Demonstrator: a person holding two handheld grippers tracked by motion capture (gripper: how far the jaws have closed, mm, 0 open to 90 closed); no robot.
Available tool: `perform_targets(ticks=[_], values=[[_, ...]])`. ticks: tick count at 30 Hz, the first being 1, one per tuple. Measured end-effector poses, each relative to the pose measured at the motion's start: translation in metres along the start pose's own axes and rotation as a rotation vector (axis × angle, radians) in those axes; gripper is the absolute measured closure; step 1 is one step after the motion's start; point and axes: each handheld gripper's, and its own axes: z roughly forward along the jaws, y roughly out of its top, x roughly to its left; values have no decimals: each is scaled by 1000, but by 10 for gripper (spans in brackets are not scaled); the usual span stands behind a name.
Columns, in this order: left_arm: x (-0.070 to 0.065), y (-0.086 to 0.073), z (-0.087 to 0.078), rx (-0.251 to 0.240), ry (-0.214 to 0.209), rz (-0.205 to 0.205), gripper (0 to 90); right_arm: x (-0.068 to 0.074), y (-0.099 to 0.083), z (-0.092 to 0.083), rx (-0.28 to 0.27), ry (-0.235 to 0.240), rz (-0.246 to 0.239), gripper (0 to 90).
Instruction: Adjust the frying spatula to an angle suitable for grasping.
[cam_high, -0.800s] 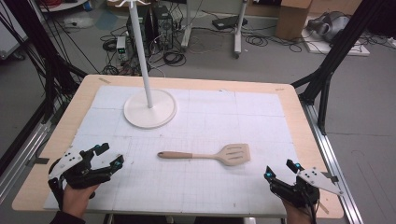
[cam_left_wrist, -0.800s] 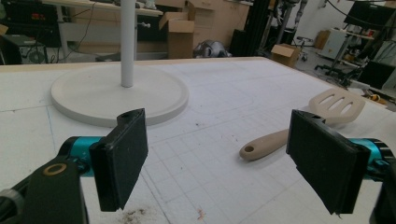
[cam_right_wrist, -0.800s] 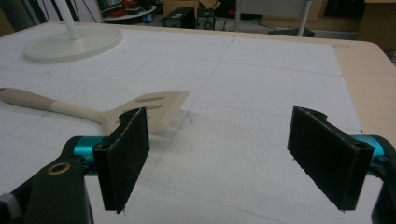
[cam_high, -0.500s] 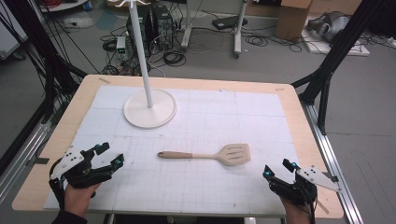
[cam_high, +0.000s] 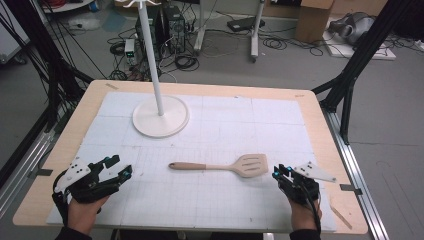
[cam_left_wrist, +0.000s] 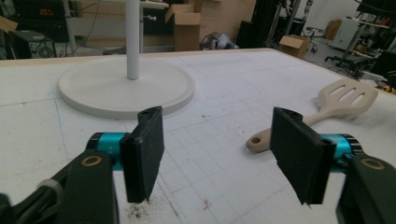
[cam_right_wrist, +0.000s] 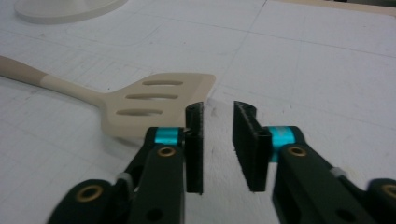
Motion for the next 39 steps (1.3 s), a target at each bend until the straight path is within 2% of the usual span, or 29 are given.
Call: perform_targets(ticks=[2, 3, 4, 5, 7, 10, 15, 19, 26, 27, 30, 31, 33, 35, 39], values=[[0, 0, 1, 19, -12, 6, 464, 1, 5, 11, 21, -21, -8, 825], [-1, -1, 3, 41, -30, 14, 568, 1, 8, 25, 58, -32, -14, 838], [-1, -1, 3, 41, -30, 14, 604, 1, 8, 25, 58, -32, -14, 838], [-1, -1, 4, 52, -38, 18, 604, 2, 9, 29, 72, -30, -16, 847], [-1, -3, 6, 81, -42, 31, 700, 6, 12, 42, 95, -43, -43, 890], [-2, -4, 7, 94, -40, 32, 727, 5, 14, 44, 84, -46, -30, 890], [-7, -6, 11, 139, -49, 38, 830, 1, 14, 51, 81, -31, -21, 893], [-9, -7, 15, 165, -58, 40, 831, 1, 14, 52, 76, -10, -17, 893], [-10, -10, 22, 215, -61, 40, 822, 10, 14, 54, 64, 43, -24, 893], [-9, -11, 25, 258, -50, 28, 822, 14, 14, 55, 63, 57, -31, 893], [-8, -13, 29, 274, -45, 30, 826, 19, 14, 56, 66, 78, -32, 893], [-7, -14, 31, 277, -44, 28, 828, 24, 15, 57, 65, 93, -46, 893], [-4, -15, 36, 286, -39, 20, 830, 28, 15, 58, 68, 99, -59, 893], [-2, -16, 42, 318, -32, 10, 832, 29, 16, 59, 67, 100, -58, 893], [-4, -18, 48, 351, -49, 9, 839, 31, 16, 59, 73, 113, -52, 893]])
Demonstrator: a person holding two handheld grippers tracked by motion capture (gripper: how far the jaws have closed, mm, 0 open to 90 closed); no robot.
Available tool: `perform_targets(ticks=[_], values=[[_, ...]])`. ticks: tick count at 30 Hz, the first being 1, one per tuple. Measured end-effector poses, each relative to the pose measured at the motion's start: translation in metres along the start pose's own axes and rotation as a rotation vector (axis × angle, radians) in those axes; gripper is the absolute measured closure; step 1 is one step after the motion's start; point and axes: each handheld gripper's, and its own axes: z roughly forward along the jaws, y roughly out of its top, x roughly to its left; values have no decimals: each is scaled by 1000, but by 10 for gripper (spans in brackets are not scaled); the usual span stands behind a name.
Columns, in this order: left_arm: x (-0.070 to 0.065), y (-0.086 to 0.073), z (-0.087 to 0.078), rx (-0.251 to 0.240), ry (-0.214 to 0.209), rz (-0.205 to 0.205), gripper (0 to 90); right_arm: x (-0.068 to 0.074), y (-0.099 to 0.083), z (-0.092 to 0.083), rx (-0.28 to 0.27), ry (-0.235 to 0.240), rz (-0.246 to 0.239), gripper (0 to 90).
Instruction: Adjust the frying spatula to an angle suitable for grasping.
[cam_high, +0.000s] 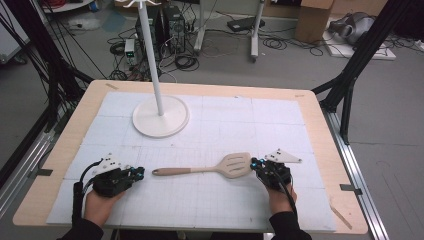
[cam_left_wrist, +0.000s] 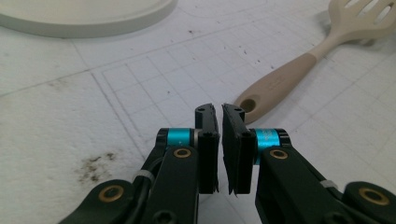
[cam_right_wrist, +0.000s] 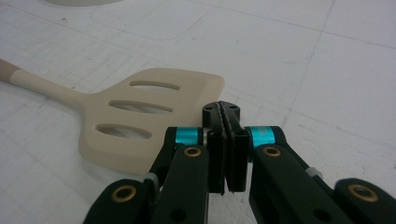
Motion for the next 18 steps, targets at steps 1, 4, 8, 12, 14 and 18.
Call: perform_targets(ticks=[1, 4, 8, 12, 14, 18], values=[[-1, 1, 2, 9, -2, 8, 839, 1, 0, 0, 1, 5, -5, 893], [-2, 3, 10, 50, 7, 18, 838, 5, 0, 1, 1, 15, -8, 893], [-1, 5, 14, 77, 11, 3, 819, 9, 0, 1, 3, 21, -6, 893], [1, 6, 15, 81, 16, -17, 828, 10, -1, 0, 6, 24, 0, 893], [2, 7, 17, 77, 19, -20, 846, 11, -1, -3, 10, 27, 1, 893], [4, 13, 23, 84, 38, -13, 874, 14, -4, -8, 17, 31, 8, 893]])
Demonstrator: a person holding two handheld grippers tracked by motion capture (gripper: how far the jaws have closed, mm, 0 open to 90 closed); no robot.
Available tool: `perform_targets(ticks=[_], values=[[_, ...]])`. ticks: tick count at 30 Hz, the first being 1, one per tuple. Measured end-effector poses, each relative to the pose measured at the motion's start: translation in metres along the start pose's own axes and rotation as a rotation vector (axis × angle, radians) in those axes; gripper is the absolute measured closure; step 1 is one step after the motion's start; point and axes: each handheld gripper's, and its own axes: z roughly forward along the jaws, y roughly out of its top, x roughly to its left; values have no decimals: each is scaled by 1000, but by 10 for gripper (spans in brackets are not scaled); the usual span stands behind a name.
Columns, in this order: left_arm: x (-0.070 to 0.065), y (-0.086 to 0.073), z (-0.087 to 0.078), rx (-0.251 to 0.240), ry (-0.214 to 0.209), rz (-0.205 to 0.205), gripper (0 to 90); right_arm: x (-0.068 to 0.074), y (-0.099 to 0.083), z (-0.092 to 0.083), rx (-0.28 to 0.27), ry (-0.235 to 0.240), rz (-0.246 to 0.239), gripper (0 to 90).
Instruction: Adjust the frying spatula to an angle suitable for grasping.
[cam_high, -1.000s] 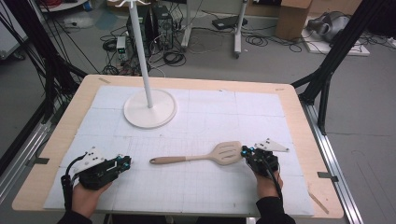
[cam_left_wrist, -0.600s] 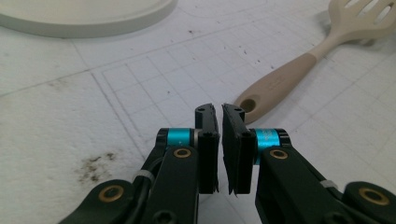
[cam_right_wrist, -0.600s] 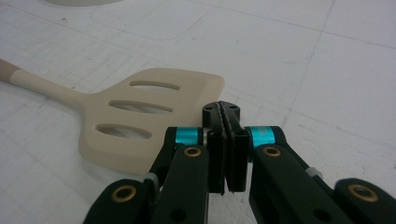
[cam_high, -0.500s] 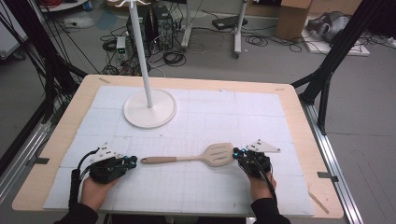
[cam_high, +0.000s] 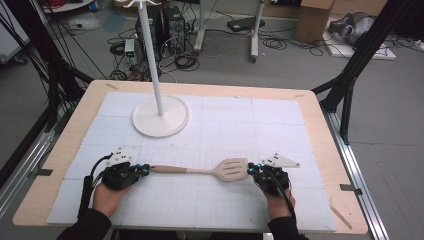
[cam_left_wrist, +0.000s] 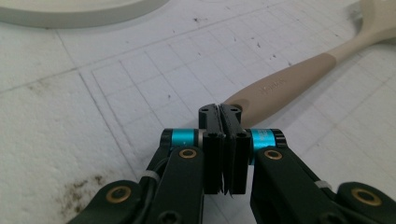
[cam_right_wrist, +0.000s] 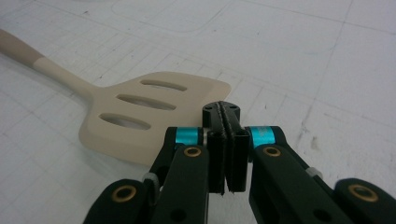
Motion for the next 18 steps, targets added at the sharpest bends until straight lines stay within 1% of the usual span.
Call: perform_targets(ticks=[4, 7, 8, 10, 11, 12, 14, 16, 17, 18], values=[[2, 4, 3, 8, 6, 8, 874, 3, -2, -4, 8, 3, 12, 893], [3, 6, 5, 11, 13, 12, 874, 6, -5, -8, 13, 7, 6, 893], [4, 7, 6, 16, 13, 18, 874, 7, -6, -10, 15, 9, 10, 893], [5, 10, 8, 14, 22, 18, 874, 12, -9, -15, 21, 16, 13, 893], [5, 10, 8, 14, 22, 18, 874, 12, -9, -15, 21, 16, 13, 893], [6, 11, 9, 14, 24, 15, 874, 15, -11, -19, 24, 23, 3, 893], [6, 13, 12, 14, 32, 16, 876, 17, -13, -21, 26, 28, 2, 893], [7, 14, 15, 6, 41, 6, 878, 22, -16, -27, 32, 39, -1, 893], [8, 14, 17, -6, 47, -10, 878, 23, -18, -29, 33, 43, -4, 893], [8, 14, 17, -6, 47, -10, 878, 25, -19, -30, 34, 49, -2, 893]])
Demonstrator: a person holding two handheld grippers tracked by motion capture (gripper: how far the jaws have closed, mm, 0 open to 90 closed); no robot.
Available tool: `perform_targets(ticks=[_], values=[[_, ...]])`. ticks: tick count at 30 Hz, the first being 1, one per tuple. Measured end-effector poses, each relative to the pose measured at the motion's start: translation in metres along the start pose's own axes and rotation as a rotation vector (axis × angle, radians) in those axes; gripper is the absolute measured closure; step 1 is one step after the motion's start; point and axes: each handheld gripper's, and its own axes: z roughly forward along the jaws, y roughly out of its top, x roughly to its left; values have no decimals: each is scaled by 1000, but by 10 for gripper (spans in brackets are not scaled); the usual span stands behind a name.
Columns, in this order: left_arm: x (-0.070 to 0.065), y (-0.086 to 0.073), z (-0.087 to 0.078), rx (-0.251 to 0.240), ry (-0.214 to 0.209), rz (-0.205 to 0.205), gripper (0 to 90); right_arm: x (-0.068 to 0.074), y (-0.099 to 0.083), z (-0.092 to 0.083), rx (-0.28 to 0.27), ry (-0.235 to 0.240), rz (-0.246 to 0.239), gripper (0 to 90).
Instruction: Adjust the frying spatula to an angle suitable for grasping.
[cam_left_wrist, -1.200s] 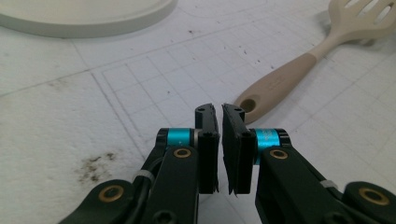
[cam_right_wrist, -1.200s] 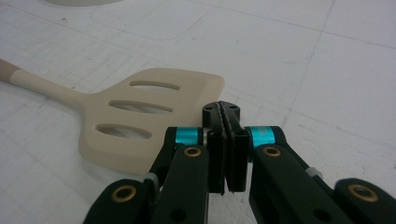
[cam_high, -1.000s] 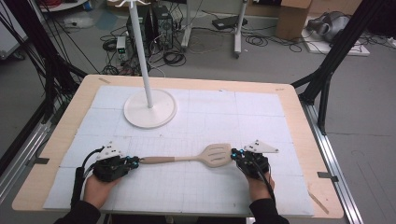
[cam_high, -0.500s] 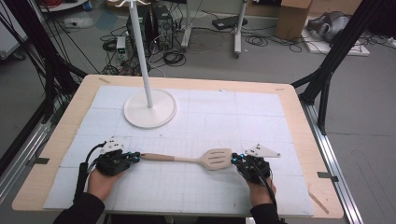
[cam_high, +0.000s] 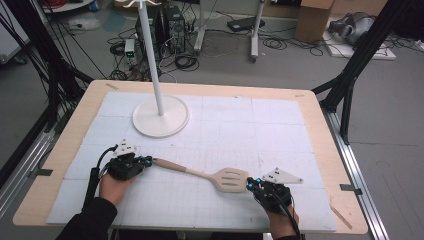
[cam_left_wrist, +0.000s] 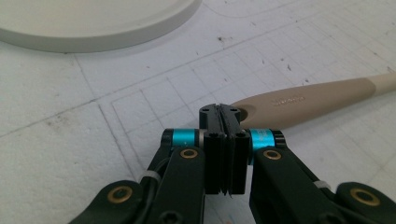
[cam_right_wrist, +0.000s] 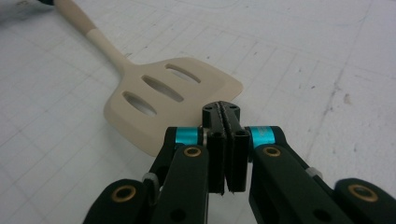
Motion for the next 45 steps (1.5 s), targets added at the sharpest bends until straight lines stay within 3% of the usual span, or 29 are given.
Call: perform_targets(ticks=[10, 13, 19, 20, 21, 23, 27, 28, 31, 32, 34, 36, 41, 45], values=[[0, 10, 14, -27, 37, -10, 892, 8, -8, -5, 23, 36, -8, 893], [2, 10, 14, -30, 27, -19, 888, 8, -7, -7, 12, 49, -2, 882], [6, 10, 4, -28, 24, -31, 715, 5, -6, -14, -34, 76, 11, 741], [5, 10, 0, -43, 21, -36, 676, 3, -5, -18, -60, 59, 13, 647], [5, 10, -5, -69, 18, -48, 676, 3, -5, -18, -60, 59, 13, 647], [5, 9, -15, -122, 7, -74, 578, 0, -5, -21, -86, 40, 22, 538], [5, 3, -37, -215, -37, -82, 447, -10, -4, -29, -155, -23, 36, 389], [7, 0, -48, -270, -46, -92, 398, -15, -4, -33, -179, -41, 21, 340], [8, -4, -58, -310, -35, -91, 357, -19, -4, -37, -193, -68, -11, 271], [8, -8, -65, -343, -31, -97, 263, -23, -4, -41, -221, -95, -18, 209], [8, -10, -68, -358, -38, -95, 208, -25, -3, -44, -245, -98, -16, 186], [7, -17, -72, -388, -50, -87, 208, -28, -3, -48, -267, -110, -20, 174], [6, -21, -73, -396, -62, -96, 210, -32, -3, -51, -272, -120, -11, 167], [6, -26, -75, -405, -47, -70, 210, -34, -3, -50, -283, -115, 18, 166]])
